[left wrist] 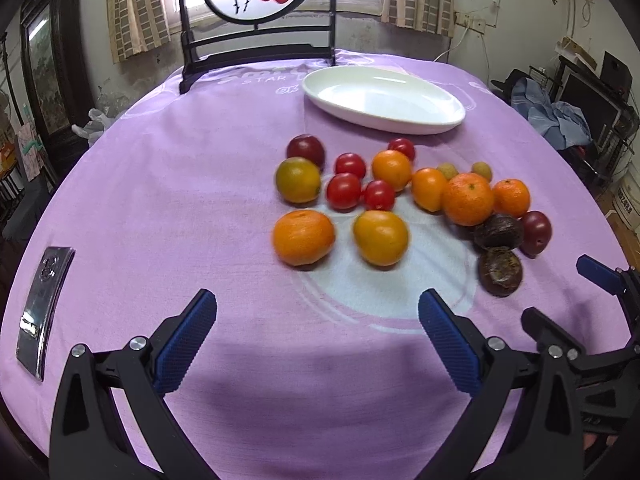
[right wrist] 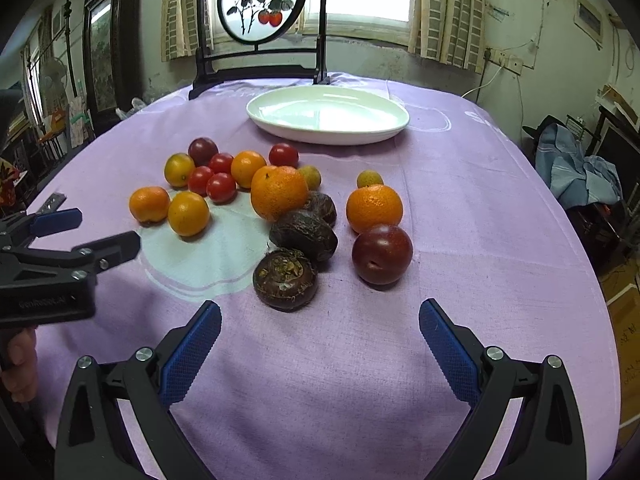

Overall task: Organize fruits
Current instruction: 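Grasp a dark brown round fruit with the right tool while the left tool grasps a tangerine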

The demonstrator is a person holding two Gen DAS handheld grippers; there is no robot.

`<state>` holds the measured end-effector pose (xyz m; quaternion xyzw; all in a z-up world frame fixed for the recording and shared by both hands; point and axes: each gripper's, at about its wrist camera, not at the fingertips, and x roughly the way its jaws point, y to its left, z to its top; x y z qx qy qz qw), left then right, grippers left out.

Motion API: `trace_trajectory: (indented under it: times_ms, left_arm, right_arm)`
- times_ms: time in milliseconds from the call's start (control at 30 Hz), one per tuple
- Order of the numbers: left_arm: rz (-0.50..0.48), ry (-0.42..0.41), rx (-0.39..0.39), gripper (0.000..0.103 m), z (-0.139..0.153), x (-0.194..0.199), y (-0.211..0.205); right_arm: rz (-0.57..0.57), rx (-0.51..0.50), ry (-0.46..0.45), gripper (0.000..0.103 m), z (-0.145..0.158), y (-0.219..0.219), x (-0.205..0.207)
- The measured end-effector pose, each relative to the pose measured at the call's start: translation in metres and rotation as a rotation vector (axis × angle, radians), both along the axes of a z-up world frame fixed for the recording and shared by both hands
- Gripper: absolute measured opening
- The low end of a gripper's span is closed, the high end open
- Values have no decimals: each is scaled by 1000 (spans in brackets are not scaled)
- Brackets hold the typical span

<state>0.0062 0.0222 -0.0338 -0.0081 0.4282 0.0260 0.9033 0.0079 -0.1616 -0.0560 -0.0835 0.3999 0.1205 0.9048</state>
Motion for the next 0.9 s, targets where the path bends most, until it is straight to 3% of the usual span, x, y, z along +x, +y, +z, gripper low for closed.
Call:
trace_trajectory:
  times_ms: [133,233,367,500,700,833,900]
  left_arm:
    - [27,28,-15,99,-6,-1,18]
    - [23,27,-14,99,-6,-1,23]
    - [8,45,-28,99,-9,6,24]
    - [-13,86,-43,99,-14,21,24]
    - [-34,91,-13,98,-16,46,26]
    - [-62,136,-16,67,-24,62,26]
    - [-68,139,-17,64,-28,66,27]
  right_arm:
    - [28,-26,39,99,-5,8,14]
    - [61,-64,73,91,-10,19,26]
    - [72,-65,111,73,-18,28,36]
    - [99,-29,111,43,-16,31,34]
    - [155,85,103,43,-7,24,19]
    - [174,111,93,43,1,19,13]
    - [174,113,78,43,6,16,11]
